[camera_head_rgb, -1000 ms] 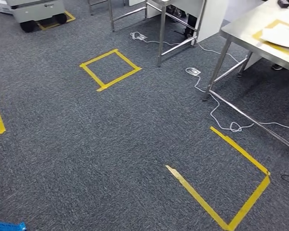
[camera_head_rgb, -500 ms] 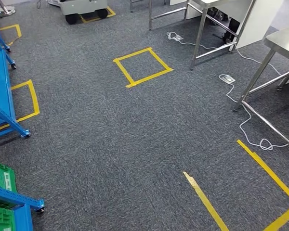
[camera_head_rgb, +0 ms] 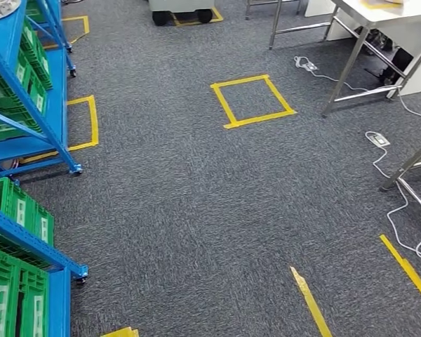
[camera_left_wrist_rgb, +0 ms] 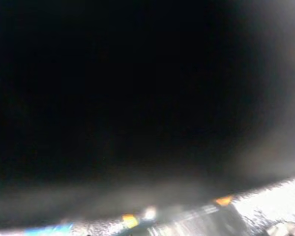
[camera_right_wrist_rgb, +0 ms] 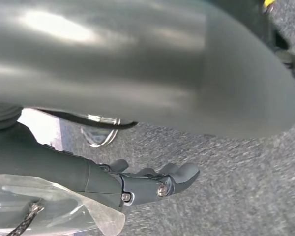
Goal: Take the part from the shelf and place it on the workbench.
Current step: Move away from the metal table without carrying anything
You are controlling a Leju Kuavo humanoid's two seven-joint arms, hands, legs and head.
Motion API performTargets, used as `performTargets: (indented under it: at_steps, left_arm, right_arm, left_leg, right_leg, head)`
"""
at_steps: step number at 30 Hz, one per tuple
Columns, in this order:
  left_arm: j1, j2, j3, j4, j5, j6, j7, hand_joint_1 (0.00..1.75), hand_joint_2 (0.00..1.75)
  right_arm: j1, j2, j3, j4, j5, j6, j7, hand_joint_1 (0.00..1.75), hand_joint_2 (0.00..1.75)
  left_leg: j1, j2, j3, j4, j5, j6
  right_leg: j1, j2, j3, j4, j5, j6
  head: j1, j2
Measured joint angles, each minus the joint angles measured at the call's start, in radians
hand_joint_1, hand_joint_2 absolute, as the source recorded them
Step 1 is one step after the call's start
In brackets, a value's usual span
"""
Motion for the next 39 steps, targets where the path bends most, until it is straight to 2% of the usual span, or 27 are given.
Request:
performTargets:
  at_steps: [2, 3, 4, 5, 7, 8, 9, 11, 13, 14, 15, 17, 19, 20, 21, 23, 25, 26, 28, 30, 31, 32, 34, 35, 36, 37, 39]
  left_arm:
    - [-0.002, 0.001, -0.002, 0.0, 0.001, 0.0, 0.0, 0.0, 0.0]
    - [-0.002, 0.0, -0.002, 0.0, 0.001, 0.0, 0.0, 0.0, 0.0]
    - [-0.002, 0.0, -0.003, 0.0, 0.001, 0.0, 0.0, 0.0, 0.0]
    - [-0.002, -0.001, -0.004, 0.0, 0.002, 0.0, 0.0, 0.0, 0.0]
    - [-0.003, -0.001, -0.004, 0.0, 0.004, 0.0, 0.0, 0.0, 0.0]
    - [-0.003, -0.002, -0.004, 0.0, 0.005, 0.0, 0.0, 0.0, 0.0]
    - [-0.004, -0.003, -0.005, 0.0, 0.006, 0.0, 0.0, 0.0, 0.0]
    - [-0.005, -0.006, -0.005, 0.0, 0.006, 0.0, 0.0, 0.0, 0.0]
    - [-0.004, -0.005, -0.005, 0.0, 0.007, 0.0, 0.0, 0.0, 0.0]
    - [-0.004, -0.004, -0.006, 0.0, 0.007, 0.0, 0.0, 0.0, 0.0]
    - [-0.004, -0.003, -0.006, 0.0, 0.007, 0.0, 0.0, 0.0, 0.0]
    - [-0.007, -0.003, -0.006, 0.0, 0.008, 0.0, 0.0, 0.0, 0.0]
    - [-0.008, -0.002, -0.006, 0.0, 0.008, 0.0, 0.0, 0.0, 0.0]
    - [-0.007, -0.002, -0.006, 0.0, 0.009, 0.0, 0.0, 0.0, 0.0]
    - [-0.006, -0.002, -0.006, 0.0, 0.01, 0.0, 0.0, 0.0, 0.0]
    - [-0.005, 0.0, -0.006, 0.0, 0.012, 0.0, 0.0, 0.0, 0.0]
    - [-0.006, 0.001, -0.006, 0.0, 0.014, 0.0, 0.0, 0.0, 0.0]
    - [-0.006, 0.0, -0.006, 0.0, 0.015, 0.0, -0.001, 0.0, 0.0]
    - [-0.004, 0.0, -0.006, 0.0, 0.016, 0.0, -0.001, 0.0, 0.0]
    - [-0.004, 0.0, -0.006, 0.0, 0.018, 0.0, -0.001, 0.0, 0.0]
    - [-0.004, 0.0, -0.006, 0.0, 0.018, 0.0, -0.002, 0.0, 0.0]
    - [-0.005, -0.001, -0.006, 0.0, 0.019, 0.0, -0.002, 0.0, 0.0]
    - [-0.006, -0.003, -0.006, 0.0, 0.021, 0.0, -0.004, 0.0, 0.0]
    - [-0.006, -0.004, -0.006, 0.0, 0.023, 0.0, -0.004, 0.0, 0.0]
    - [-0.006, -0.005, -0.006, 0.0, 0.025, 0.0, -0.005, 0.0, 0.0]
    - [-0.006, -0.006, -0.006, 0.0, 0.028, 0.0, -0.006, 0.0, 0.0]
    - [-0.007, -0.008, -0.006, 0.0, 0.03, 0.0, -0.008, 0.0, 0.0]
  right_arm:
    - [-0.002, 0.0, 0.002, 0.002, 0.0, 0.0, 0.0, 0.0, 0.0]
    - [-0.001, 0.0, 0.004, 0.004, -0.001, 0.0, 0.0, 0.0, 0.0]
    - [-0.001, 0.0, 0.005, 0.006, -0.001, 0.0, 0.001, 0.0, 0.0]
    - [-0.001, 0.0, 0.005, 0.007, -0.001, 0.0, 0.001, 0.0, 0.0]
    - [-0.002, 0.0, 0.006, 0.01, -0.001, 0.0, 0.001, 0.0, 0.0]
    - [-0.002, 0.0, 0.005, 0.011, -0.001, 0.0, 0.001, 0.0, 0.0]
    - [-0.002, 0.0, 0.006, 0.012, -0.001, 0.0, 0.001, 0.0, 0.0]
    - [-0.001, 0.0, 0.006, 0.014, -0.001, 0.0, 0.002, 0.0, 0.0]
    - [-0.002, 0.0, 0.007, 0.015, -0.001, 0.0, 0.002, 0.0, 0.0]
    - [-0.003, 0.0, 0.007, 0.015, 0.0, -0.001, 0.002, 0.0, 0.0]
    - [-0.003, 0.0, 0.006, 0.016, 0.0, -0.001, 0.002, 0.0, 0.0]
    - [-0.003, 0.0, 0.008, 0.018, 0.0, 0.0, 0.001, 0.0, 0.0]
    - [-0.003, 0.0, 0.01, 0.022, 0.0, 0.0, 0.001, 0.0, 0.0]
    - [-0.004, 0.0, 0.011, 0.024, 0.0, 0.0, 0.001, 0.0, 0.0]
    - [-0.006, 0.0, 0.012, 0.025, 0.0, 0.0, 0.001, 0.0, 0.0]
    - [-0.009, 0.0, 0.016, 0.028, 0.001, 0.0, 0.001, 0.0, 0.0]
    - [-0.013, 0.0, 0.02, 0.031, 0.003, 0.0, 0.001, 0.0, 0.0]
    - [-0.016, 0.0, 0.022, 0.032, 0.004, 0.0, 0.001, 0.0, 0.0]
    - [-0.021, 0.0, 0.025, 0.034, 0.006, 0.0, 0.001, 0.0, 0.0]
    - [-0.026, -0.001, 0.028, 0.036, 0.008, 0.0, 0.0, 0.0, 0.0]
    - [-0.027, -0.001, 0.03, 0.037, 0.009, 0.0, 0.0, 0.0, 0.0]
    - [-0.027, -0.002, 0.033, 0.039, 0.01, 0.0, 0.0, 0.0, 0.0]
    - [-0.027, -0.002, 0.039, 0.044, 0.009, 0.0, 0.0, 0.0, 0.0]
    - [-0.027, -0.002, 0.041, 0.047, 0.009, 0.0, 0.0, 0.0, 0.0]
    - [-0.029, -0.002, 0.043, 0.05, 0.009, 0.0, 0.0, 0.0, 0.0]
    - [-0.031, -0.003, 0.045, 0.053, 0.01, 0.0, -0.001, 0.0, 0.0]
    - [-0.036, -0.004, 0.05, 0.059, 0.01, 0.0, -0.001, 0.0, 0.0]
  left_leg:
    - [-0.001, -0.022, -0.003, 0.0, 0.002, 0.009]
    - [-0.004, -0.034, -0.004, 0.0, 0.002, 0.012]
    - [-0.006, -0.048, -0.004, 0.0, 0.002, 0.013]
    - [-0.008, -0.062, -0.003, 0.0, 0.002, 0.013]
    - [-0.012, -0.092, 0.001, 0.0, 0.001, 0.013]
    - [-0.014, -0.106, 0.002, 0.0, 0.001, 0.013]
    - [-0.014, -0.12, 0.001, 0.002, 0.001, 0.011]
    - [-0.01, -0.146, -0.009, 0.003, 0.003, 0.001]
    - [-0.005, -0.166, -0.018, 0.004, 0.007, -0.013]
    - [-0.006, -0.154, -0.023, 0.012, 0.001, -0.019]
    - [-0.008, -0.128, -0.035, 0.035, -0.016, -0.024]
    - [-0.009, -0.06, -0.084, 0.141, -0.078, -0.034]
    - [-0.004, -0.034, -0.138, 0.254, -0.121, -0.044]
    - [-0.001, -0.029, -0.144, 0.269, -0.116, -0.048]
    - [0.001, -0.024, -0.13, 0.245, -0.093, -0.051]
    - [0.003, 0.011, -0.056, 0.111, -0.03, -0.051]
    - [0.001, 0.047, 0.0, 0.012, 0.0, -0.04]
    - [-0.002, 0.053, 0.006, -0.001, -0.001, -0.033]
    - [-0.004, 0.032, 0.005, -0.003, 0.002, -0.018]
    - [-0.001, 0.011, 0.005, -0.011, 0.008, -0.004]
    - [0.002, 0.001, 0.006, -0.014, 0.012, 0.002]
    - [0.002, -0.01, 0.004, -0.015, 0.013, 0.005]
    - [0.001, -0.036, 0.002, -0.014, 0.012, 0.007]
    - [0.0, -0.05, 0.002, -0.014, 0.012, 0.008]
    - [0.0, -0.064, 0.004, -0.013, 0.011, 0.007]
    - [0.001, -0.079, 0.007, -0.013, 0.01, 0.006]
    - [0.0, -0.107, 0.009, -0.011, 0.006, -0.001]
  right_leg:
    - [-0.001, 0.054, -0.071, 0.138, -0.067, 0.0]
    - [0.0, 0.063, -0.11, 0.211, -0.091, -0.001]
    - [0.002, 0.066, -0.14, 0.259, -0.097, -0.003]
    - [0.003, 0.068, -0.152, 0.264, -0.079, -0.008]
    - [0.007, 0.088, -0.119, 0.159, 0.004, -0.022]
    - [0.008, 0.117, -0.092, 0.088, 0.041, -0.033]
    - [0.008, 0.146, -0.069, 0.027, 0.063, -0.04]
    - [0.009, 0.178, -0.045, -0.023, 0.067, -0.045]
    - [0.008, 0.154, -0.036, -0.035, 0.07, -0.044]
    - [0.006, 0.139, -0.033, -0.042, 0.074, -0.046]
    - [0.004, 0.123, -0.028, -0.05, 0.077, -0.049]
    - [0.003, 0.087, -0.021, -0.057, 0.077, -0.053]
    - [0.004, 0.051, -0.02, -0.056, 0.072, -0.054]
    - [0.004, 0.034, -0.02, -0.056, 0.069, -0.053]
    - [0.004, 0.019, -0.019, -0.055, 0.066, -0.051]
    - [0.005, -0.006, -0.011, -0.054, 0.056, -0.044]
    - [0.009, -0.026, 0.001, -0.051, 0.045, -0.032]
    - [0.01, -0.034, 0.007, -0.051, 0.041, -0.026]
    - [0.008, -0.047, 0.019, -0.053, 0.037, -0.013]
    - [0.004, -0.01, 0.013, -0.027, 0.012, -0.004]
    - [0.002, 0.019, -0.009, 0.019, -0.016, -0.001]
    - [0.001, 0.048, -0.042, 0.084, -0.05, 0.0]
    - [0.001, 0.066, -0.114, 0.219, -0.097, 0.001]
    - [0.001, 0.068, -0.135, 0.247, -0.094, 0.001]
    - [0.001, 0.069, -0.136, 0.233, -0.068, 0.0]
    - [0.0, 0.075, -0.119, 0.181, -0.027, -0.002]
    - [-0.004, 0.12, -0.066, 0.044, 0.046, -0.007]
  head:
    - [0.002, 0.0]
    - [0.002, 0.0]
    - [0.002, 0.0]
    - [0.002, 0.0]
    - [0.002, 0.0]
    - [0.001, 0.0]
    - [0.0, 0.0]
    - [-0.001, 0.0]
    - [-0.001, 0.0]
    - [-0.002, 0.0]
    - [-0.006, 0.0]
    - [-0.013, 0.0]
    - [-0.015, 0.0]
    - [-0.016, 0.0]
    - [-0.016, 0.0]
    - [-0.016, 0.0]
    - [-0.013, 0.0]
    - [-0.011, 0.0]
    - [-0.009, 0.0]
    - [-0.006, 0.0]
    - [-0.004, 0.0]
    - [-0.002, 0.0]
    - [-0.002, 0.0]
    - [-0.002, 0.0]
    - [-0.002, 0.0]
    - [-0.002, 0.0]
    - [-0.002, 0.0]
